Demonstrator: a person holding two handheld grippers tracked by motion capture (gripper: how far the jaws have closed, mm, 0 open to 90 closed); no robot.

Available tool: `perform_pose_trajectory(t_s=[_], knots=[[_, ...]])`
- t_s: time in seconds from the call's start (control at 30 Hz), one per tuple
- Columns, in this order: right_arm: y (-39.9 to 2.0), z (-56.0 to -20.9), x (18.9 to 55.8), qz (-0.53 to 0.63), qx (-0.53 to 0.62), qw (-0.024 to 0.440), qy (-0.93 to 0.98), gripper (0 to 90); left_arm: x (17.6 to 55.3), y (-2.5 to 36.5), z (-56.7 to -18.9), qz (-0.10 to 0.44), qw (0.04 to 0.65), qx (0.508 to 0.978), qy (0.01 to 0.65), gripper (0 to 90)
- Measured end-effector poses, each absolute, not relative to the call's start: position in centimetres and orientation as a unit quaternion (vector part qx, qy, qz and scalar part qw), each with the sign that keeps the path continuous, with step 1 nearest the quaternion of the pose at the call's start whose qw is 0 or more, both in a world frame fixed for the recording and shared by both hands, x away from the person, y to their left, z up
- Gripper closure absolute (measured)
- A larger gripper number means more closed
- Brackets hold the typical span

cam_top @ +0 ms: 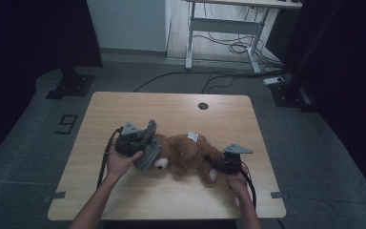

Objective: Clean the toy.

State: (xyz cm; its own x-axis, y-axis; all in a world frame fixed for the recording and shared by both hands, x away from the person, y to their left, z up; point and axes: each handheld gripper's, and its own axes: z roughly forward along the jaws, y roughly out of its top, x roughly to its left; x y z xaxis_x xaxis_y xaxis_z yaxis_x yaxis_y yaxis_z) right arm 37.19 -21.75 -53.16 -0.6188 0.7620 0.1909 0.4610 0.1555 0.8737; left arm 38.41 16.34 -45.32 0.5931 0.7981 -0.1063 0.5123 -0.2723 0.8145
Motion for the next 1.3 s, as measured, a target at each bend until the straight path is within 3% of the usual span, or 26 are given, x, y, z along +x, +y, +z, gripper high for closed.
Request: perform_pose_trajectory(t_s=[0.3,0.6,0.9,1.07,1.3], knots=[[-21.6,-53.2,37.4,0.505,0.416,0.148,0.742,58.2,38.8,17.4,-44.2,0.151,0.443,0.769,0.436,78.0],[-21.6,-53.2,37.4,0.506,0.409,0.156,0.743,58.4,40.5,10.7,-40.4,0.143,0.458,0.787,0.387,77.9],[-21.7,-53.3,37.3,0.507,0.408,0.158,0.742,58.4,41.7,3.2,-42.1,0.098,0.444,0.817,0.356,77.8],[-21.8,-53.4,37.3,0.507,0.408,0.156,0.743,58.4,41.8,3.8,-42.9,0.088,0.435,0.817,0.368,77.6],[-21.9,-53.4,37.3,0.509,0.408,0.154,0.742,58.3,41.4,7.9,-44.2,0.102,0.412,0.816,0.393,77.8]])
